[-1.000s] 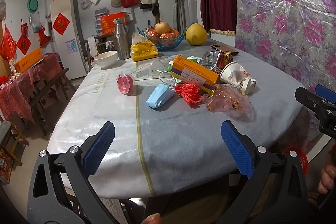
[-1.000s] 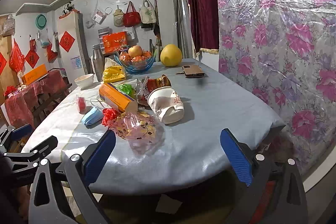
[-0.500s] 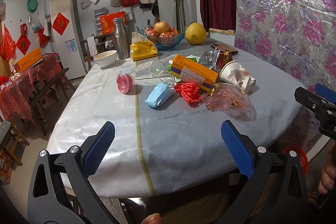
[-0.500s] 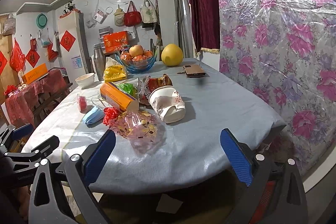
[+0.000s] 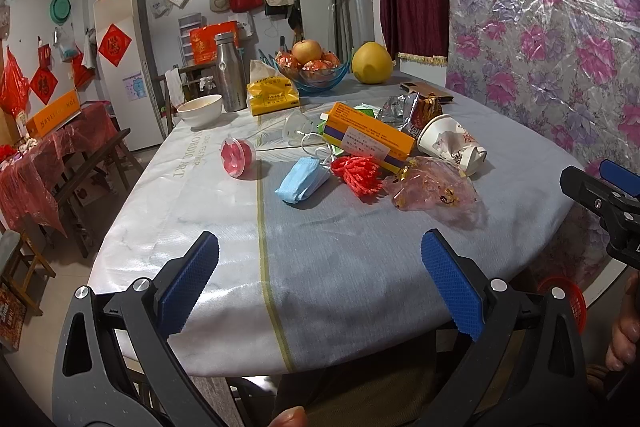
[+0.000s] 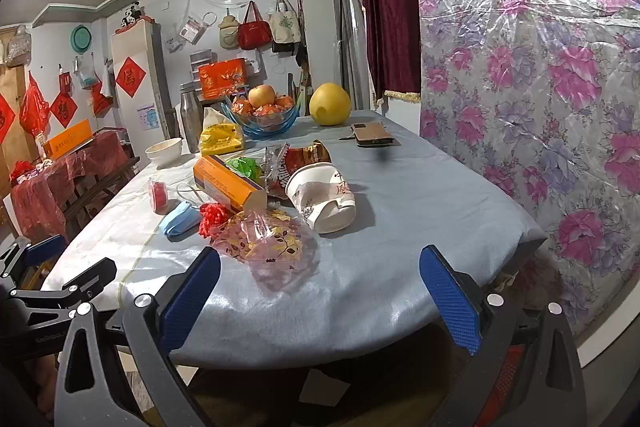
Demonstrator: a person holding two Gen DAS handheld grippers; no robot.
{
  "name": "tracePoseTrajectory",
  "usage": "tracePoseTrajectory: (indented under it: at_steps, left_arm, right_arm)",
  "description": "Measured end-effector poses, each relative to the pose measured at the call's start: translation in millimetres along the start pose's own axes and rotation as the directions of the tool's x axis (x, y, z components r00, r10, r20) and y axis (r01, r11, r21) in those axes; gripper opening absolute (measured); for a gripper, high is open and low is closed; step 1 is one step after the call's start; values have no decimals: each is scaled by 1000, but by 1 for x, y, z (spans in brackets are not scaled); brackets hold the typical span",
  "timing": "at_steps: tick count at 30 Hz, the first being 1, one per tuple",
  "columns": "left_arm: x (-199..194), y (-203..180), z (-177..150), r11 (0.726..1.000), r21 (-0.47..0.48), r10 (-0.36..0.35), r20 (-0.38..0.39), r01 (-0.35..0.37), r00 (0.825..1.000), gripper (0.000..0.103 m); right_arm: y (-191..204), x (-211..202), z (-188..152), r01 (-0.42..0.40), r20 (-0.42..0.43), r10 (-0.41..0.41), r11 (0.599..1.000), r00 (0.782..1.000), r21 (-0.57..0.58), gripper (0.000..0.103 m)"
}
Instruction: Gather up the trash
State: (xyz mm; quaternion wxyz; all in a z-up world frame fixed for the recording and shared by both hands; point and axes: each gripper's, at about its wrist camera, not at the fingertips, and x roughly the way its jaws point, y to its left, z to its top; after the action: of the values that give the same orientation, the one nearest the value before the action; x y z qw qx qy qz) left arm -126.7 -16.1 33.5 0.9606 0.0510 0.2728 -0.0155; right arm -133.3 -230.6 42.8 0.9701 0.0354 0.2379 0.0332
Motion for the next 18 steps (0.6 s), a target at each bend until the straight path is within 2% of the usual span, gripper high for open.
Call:
tracePoseTrajectory:
  at_steps: [12,18]
  left_arm:
    - [1,-1,-1,1000,-1,-3,-3,3,1000,97]
    - [14,4,-4,999,-13,-37,-33,37,999,97]
  right_arm:
    - [0,1,-2,-13,-11,13,1000,1000,4,97]
    - [-9,8,-4,-21,-34,22,999,999,25,97]
